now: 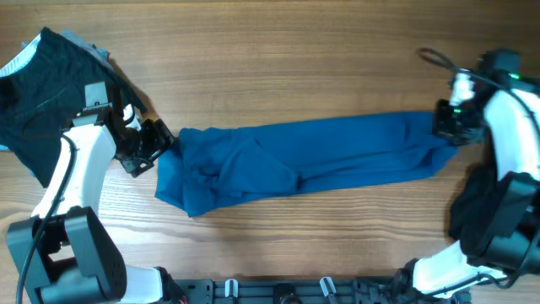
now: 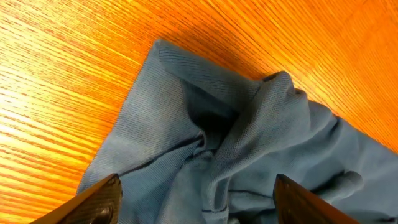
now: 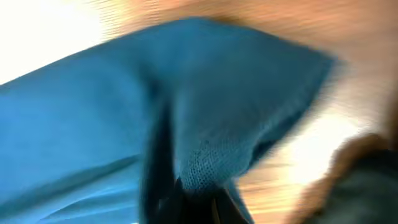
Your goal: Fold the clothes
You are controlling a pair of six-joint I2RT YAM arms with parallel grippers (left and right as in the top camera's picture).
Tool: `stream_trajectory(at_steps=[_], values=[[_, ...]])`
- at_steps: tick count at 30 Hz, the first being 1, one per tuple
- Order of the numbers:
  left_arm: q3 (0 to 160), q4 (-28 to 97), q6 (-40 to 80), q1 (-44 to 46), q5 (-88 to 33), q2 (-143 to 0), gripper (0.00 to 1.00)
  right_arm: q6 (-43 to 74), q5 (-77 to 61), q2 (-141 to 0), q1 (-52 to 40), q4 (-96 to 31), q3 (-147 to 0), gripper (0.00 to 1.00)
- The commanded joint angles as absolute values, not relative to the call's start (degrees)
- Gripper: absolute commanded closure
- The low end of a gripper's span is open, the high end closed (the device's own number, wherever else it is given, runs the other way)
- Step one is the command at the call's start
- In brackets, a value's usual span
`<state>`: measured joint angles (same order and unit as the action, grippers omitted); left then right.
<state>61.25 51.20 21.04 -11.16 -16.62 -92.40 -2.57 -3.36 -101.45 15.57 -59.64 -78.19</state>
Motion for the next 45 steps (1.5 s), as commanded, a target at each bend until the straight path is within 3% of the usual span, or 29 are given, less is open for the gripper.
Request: stream_trajectory(at_steps=[1,6,12,26,27,28,29,32,34,38,41,42,45], values=[[62.04,51.59,20.32,-11.09,-17.56,-91.92,0.21,-0.86,-3.20,-101.03,7.73,-59.83,-78.02,0.96],[61.93,51.66,20.29,-11.09,-17.54,-91.92,0.21,3.44,-4.51,-101.03,-5.43,-59.29,-75.29,0.95],[61.93,51.64,20.10,-11.09,-17.32,-91.92,0.20,6.20,-6.66,-101.06,-15.09,-57.41,-75.29,0.94],[61.93,51.70,19.86,-11.09,-17.30,-91.92,0.20,5.78,-12.82,-101.06,-19.18,-59.33,-75.29,0.89],[61.93,51.70,19.86,-11.09,-17.30,-91.94,0.20,3.79,-16.88,-101.06,-19.18,-59.61,-75.29,0.82],[61.93,51.70,19.86,-11.09,-17.30,-91.92,0.20,-0.05,-22.55,-101.06,-19.18,-60.18,-75.29,0.62],[61.93,51.70,19.86,-11.09,-17.30,-91.92,0.20,-1.56,-24.08,-101.06,-19.18,-60.53,-75.29,0.50],[61.93,51.70,19.86,-11.09,-17.30,-91.94,0.20,1.43,-17.93,-101.06,-19.18,-60.29,-75.29,0.44],[61.93,51.70,19.86,-11.09,-17.30,-91.94,0.20,9.69,-5.98,-101.06,-19.18,-60.25,-75.29,0.43],[61.93,51.70,19.88,-11.09,-17.30,-91.92,0.20,12.40,-2.37,-101.06,-19.14,-59.51,-75.29,0.44],[61.93,51.70,19.86,-11.09,-17.28,-91.92,0.20,12.38,-2.35,-101.49,-19.14,-59.13,-75.29,0.65],[61.93,51.70,19.86,-11.09,-17.30,-91.94,0.20,12.47,-2.39,-102.21,-19.14,-59.24,-75.26,0.78],[61.93,51.68,19.88,-11.09,-17.30,-91.92,0.19,13.06,-2.55,-104.53,-19.11,-58.39,-74.65,0.81]])
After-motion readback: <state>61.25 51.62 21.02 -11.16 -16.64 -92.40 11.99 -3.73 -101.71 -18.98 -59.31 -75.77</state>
